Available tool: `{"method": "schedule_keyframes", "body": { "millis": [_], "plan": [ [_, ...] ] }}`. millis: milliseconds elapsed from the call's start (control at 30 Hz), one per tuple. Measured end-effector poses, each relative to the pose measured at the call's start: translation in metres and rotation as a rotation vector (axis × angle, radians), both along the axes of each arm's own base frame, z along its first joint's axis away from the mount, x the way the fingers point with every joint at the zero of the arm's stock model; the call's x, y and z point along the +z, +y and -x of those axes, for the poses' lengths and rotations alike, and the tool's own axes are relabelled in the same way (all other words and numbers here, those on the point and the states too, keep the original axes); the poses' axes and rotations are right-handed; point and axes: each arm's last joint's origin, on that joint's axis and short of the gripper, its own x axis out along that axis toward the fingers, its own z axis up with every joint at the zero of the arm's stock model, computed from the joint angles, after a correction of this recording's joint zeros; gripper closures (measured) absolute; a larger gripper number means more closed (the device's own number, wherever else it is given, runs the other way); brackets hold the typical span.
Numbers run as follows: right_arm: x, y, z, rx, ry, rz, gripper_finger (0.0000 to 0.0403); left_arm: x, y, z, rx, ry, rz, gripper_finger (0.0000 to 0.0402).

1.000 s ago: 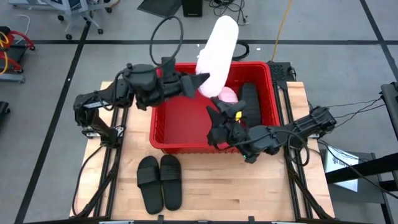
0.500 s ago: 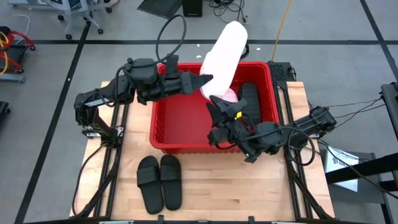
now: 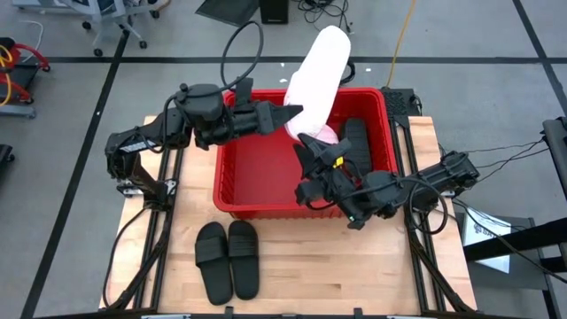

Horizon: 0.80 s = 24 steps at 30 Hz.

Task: Pick and place slides into bin
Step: Put the pink slide into the red container

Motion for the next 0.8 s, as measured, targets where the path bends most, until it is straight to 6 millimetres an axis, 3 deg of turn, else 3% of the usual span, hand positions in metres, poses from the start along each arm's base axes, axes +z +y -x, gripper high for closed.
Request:
{"method": "schedule_keyframes", "body": {
  "millis": [233, 633, 800],
  "plan": [
    [0.0, -0.005, -0.001, -0.015, 0.004, 0.003, 0.025, 0.0, -0.006, 0.0, -0.01, 0.004, 0.007, 0.0364],
    [0.0, -0.013, -0.004, -0.037, -0.017, -0.014, 0.0366, -0.001, -0.011, 0.001, -0.024, 0.002, 0.025, 0.0364],
    [0.0, -0.005, -0.001, -0.016, -0.002, -0.002, 0.0363, 0.003, -0.012, 0.001, -0.046, -0.042, 0.052, 0.0364]
  ]
}}
